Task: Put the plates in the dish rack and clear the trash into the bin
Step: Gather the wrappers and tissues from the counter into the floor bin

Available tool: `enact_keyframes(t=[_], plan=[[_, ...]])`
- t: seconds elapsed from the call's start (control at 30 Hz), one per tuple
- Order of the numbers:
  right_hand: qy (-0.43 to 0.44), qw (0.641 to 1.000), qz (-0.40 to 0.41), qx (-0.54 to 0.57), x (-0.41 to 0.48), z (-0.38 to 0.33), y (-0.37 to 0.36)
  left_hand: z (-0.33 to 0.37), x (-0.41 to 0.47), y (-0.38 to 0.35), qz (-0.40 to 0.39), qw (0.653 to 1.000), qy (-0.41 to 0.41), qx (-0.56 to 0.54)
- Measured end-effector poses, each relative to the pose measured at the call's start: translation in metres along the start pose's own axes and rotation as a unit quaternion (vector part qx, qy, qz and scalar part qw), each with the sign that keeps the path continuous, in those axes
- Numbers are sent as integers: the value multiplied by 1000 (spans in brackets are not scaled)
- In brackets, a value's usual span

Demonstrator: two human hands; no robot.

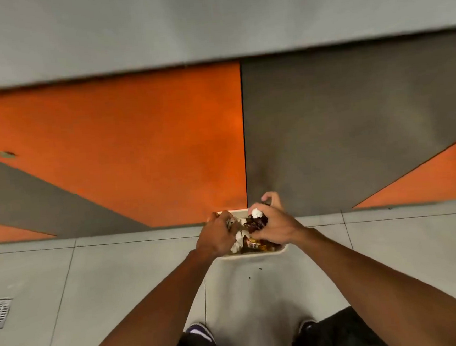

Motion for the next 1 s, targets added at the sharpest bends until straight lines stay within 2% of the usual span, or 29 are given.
enact_keyframes(t=[0.13,0.27,0.37,0.53,0.73,0.87,1.0], plan=[[42,987,-61,-143,41,46,-33,-23,54,-48,-26,993,-60,100],[100,938,-107,-315,63,72,-61,-32,93,-79,-49,979,-105,169],[131,911,-103,-377,71,85,-70,-35,111,-95,-63,965,-127,222],[131,904,-112,-390,83,103,-83,-41,127,-106,-80,941,-145,294],[105,919,-119,-360,91,124,-81,-24,111,-81,-127,925,-146,328],[59,932,-193,-299,92,126,-70,-27,107,-86,-81,911,-120,387],[42,929,-226,-291,96,127,-73,-30,109,-110,-11,902,-144,406]])
Point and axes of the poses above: each hand's wrist, its own x-axis towards the middle knuckle, its own y-axis out of the back of the hand, z = x × y, the point moved 3 cm from there along x, towards the middle knuckle, and after that the axes turned 9 degrees about y, right-handed, at the moved point
